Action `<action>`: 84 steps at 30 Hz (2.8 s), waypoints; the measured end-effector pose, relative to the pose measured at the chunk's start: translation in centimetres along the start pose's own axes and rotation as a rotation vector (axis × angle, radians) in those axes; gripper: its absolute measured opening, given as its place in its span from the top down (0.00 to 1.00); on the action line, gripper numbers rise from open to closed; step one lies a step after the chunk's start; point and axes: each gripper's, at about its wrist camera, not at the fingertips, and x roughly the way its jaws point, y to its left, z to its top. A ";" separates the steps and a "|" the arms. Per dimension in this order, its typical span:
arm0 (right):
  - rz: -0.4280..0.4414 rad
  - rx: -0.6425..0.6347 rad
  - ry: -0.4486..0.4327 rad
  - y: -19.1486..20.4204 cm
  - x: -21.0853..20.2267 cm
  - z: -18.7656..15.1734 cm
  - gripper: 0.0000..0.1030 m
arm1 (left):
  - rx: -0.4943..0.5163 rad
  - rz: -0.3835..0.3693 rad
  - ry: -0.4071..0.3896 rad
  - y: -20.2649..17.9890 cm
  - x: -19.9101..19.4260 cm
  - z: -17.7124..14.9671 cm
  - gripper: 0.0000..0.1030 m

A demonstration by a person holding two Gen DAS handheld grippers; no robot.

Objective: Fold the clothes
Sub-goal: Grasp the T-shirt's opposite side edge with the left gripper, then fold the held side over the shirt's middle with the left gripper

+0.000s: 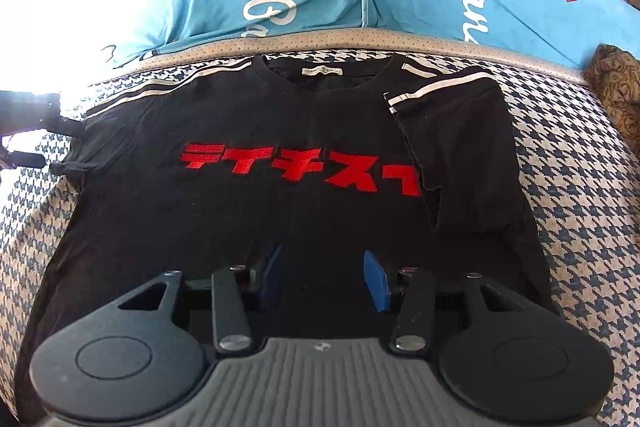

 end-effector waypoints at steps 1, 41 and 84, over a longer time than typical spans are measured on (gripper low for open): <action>0.002 -0.003 0.002 0.1 0.1 0.1 0.56 | 0.001 -0.008 0.004 0.1 0.2 0.1 0.17; -0.003 -0.030 0.010 1.0 1.1 0.7 0.56 | -0.075 -0.189 -0.040 0.5 1.4 1.4 0.90; -0.017 -0.005 0.001 0.0 0.7 0.9 0.56 | 0.210 -0.113 -0.086 -10.1 1.1 -1.7 0.16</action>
